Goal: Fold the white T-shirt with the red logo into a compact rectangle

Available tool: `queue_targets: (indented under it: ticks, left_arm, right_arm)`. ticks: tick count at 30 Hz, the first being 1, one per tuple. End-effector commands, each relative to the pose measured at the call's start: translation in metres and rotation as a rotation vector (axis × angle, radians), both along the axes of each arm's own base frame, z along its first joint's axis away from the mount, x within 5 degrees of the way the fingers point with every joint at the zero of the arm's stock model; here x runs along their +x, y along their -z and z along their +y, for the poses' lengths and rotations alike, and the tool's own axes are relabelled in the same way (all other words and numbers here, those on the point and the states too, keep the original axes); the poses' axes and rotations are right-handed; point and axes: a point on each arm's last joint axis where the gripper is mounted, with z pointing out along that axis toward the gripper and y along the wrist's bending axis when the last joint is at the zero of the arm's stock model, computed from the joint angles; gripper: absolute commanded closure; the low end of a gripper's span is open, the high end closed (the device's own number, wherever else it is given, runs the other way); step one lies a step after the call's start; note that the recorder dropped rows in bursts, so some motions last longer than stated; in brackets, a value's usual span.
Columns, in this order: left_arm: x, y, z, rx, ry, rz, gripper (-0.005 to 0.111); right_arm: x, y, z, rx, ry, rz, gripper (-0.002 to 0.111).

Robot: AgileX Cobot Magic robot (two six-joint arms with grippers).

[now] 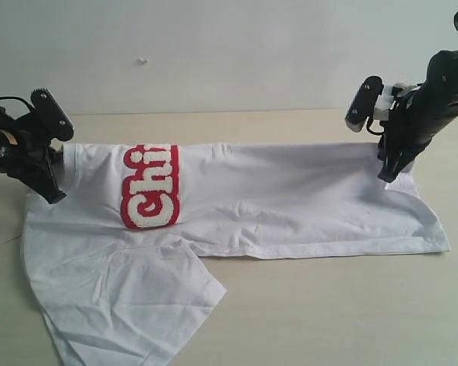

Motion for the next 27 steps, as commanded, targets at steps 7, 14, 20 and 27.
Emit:
queue_targets:
  ticks: [7, 14, 20, 27]
  left_arm:
    - [0.0052, 0.0059, 0.0026, -0.087, -0.069, -0.051, 0.107]
    - [0.0055, 0.0055, 0.0025, -0.088, -0.069, -0.056, 0.107]
    - [0.0062, 0.0045, 0.0024, -0.119, -0.091, -0.067, 0.107]
    - [0.006, 0.0048, 0.0024, -0.12, -0.093, -0.063, 0.107]
  right_arm:
    - [0.0054, -0.0042, -0.0039, 0.016, 0.054, -0.079, 0.031]
    - [0.0023, -0.0017, 0.0018, 0.151, 0.163, -0.045, 0.07]
    - [-0.0007, 0.0001, 0.0029, 0.15, 0.145, -0.004, 0.108]
    - [-0.0013, 0.0004, 0.003, 0.15, 0.145, 0.003, 0.108]
